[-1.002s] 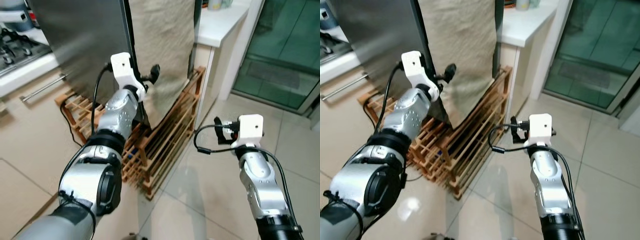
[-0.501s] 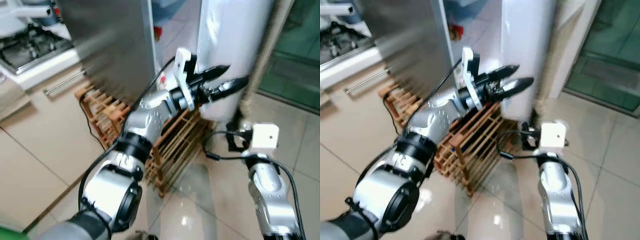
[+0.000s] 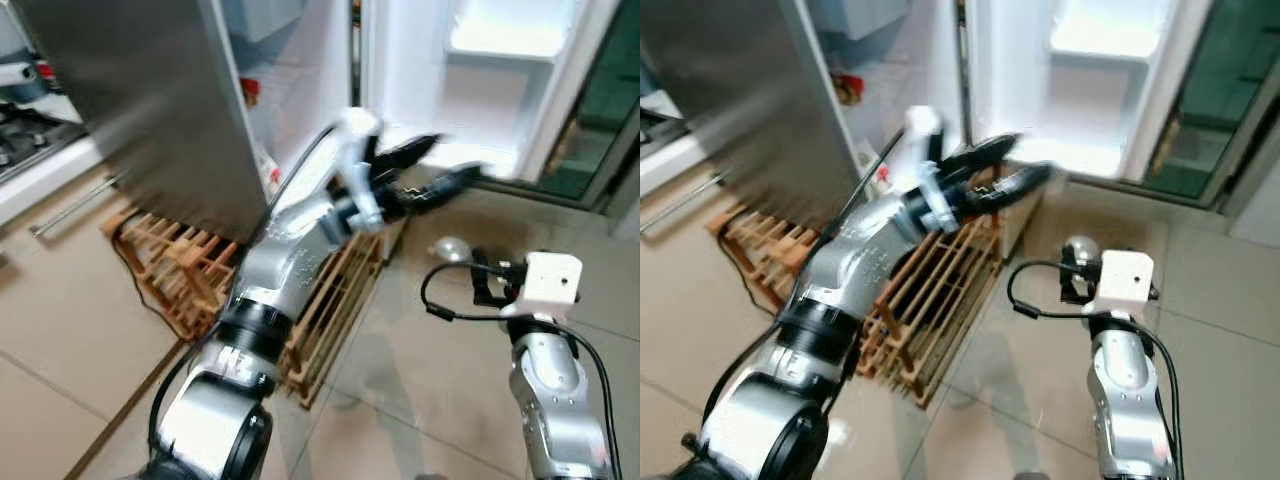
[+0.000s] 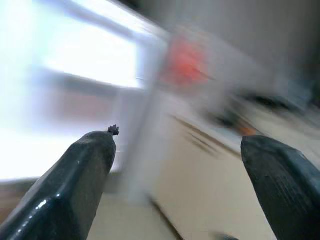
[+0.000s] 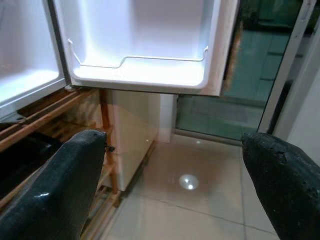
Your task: Restocking fridge
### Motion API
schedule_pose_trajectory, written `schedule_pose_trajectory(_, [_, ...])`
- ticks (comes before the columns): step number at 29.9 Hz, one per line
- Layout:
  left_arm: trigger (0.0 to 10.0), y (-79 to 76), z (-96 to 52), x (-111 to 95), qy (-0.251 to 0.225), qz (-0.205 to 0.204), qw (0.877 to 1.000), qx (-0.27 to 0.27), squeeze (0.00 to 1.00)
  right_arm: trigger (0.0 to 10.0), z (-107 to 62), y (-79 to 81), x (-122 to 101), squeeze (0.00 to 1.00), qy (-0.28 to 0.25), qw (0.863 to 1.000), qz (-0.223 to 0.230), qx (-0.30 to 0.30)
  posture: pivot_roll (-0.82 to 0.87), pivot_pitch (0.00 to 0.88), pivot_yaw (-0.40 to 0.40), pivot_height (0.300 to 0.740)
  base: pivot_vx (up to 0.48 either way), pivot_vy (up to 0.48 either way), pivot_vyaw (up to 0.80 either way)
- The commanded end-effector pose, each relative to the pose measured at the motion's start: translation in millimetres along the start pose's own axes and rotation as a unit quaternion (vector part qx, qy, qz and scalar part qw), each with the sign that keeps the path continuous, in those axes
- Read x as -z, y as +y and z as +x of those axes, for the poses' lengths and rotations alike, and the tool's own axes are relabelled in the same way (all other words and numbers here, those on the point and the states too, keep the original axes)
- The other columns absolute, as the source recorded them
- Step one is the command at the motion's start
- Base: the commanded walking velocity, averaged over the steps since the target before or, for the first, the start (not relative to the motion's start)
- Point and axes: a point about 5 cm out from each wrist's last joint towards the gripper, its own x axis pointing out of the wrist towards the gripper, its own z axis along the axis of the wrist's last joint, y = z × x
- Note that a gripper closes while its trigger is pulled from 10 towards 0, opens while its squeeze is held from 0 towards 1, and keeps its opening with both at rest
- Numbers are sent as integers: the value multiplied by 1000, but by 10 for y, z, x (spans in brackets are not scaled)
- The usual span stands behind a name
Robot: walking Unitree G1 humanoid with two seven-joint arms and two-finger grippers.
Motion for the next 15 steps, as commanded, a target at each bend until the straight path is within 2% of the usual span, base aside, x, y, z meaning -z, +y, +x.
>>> schedule_pose_trajectory(1, [10000, 354, -372, -172, -33, 18, 991, -130, 0, 10000, 67, 74, -28, 0, 1, 1000, 1, -22, -157, 0, 92, 740, 0, 0, 613])
schedule_pose_trajectory(2, [10000, 354, -372, -172, -33, 18, 991, -130, 0, 10000, 67, 74, -28, 0, 1, 1000, 1, -22, -157, 0, 92, 740, 0, 0, 613])
schedule_pose_trajectory(3, [10000, 480, -746, -150, -39, 31, 980, -194, 0, 10000, 113, 122, -35, 0, 3, 999, 0, -39, -126, 0, 68, 740, 0, 0, 606])
schedule_pose_trajectory(4, [10000, 488, -922, -121, -40, 39, 976, -211, 0, 10000, 141, 151, -42, 0, 3, 999, 0, -51, -102, 0, 46, 740, 0, 0, 594])
schedule_pose_trajectory(5, [10000, 488, -922, -121, -40, 39, 976, -211, 0, 10000, 141, 151, -42, 0, 3, 999, 0, -51, -102, 0, 46, 740, 0, 0, 594])
schedule_pose_trajectory(7, [10000, 447, -1139, -74, -44, 47, 971, -231, 0, 10000, 186, 178, -55, 0, 4, 998, 3, -66, -78, 0, 23, 740, 0, 0, 594])
schedule_pose_trajectory(8, [10000, 447, -1139, -74, -44, 47, 971, -231, 0, 10000, 186, 178, -55, 0, 4, 998, 3, -66, -78, 0, 23, 740, 0, 0, 587])
schedule_pose_trajectory(10, [10000, 364, -1336, -54, -62, 33, 967, -243, 0, 10000, 296, 205, -84, 0, 7, 997, 21, -78, -41, 0, -9, 740, 0, 0, 587])
schedule_pose_trajectory(15, [10000, 320, -1307, 15, -55, 37, 966, -252, 0, 10000, 394, 237, -151, 0, -1, 996, 28, -86, -46, 0, -18, 740, 0, 0, 587])
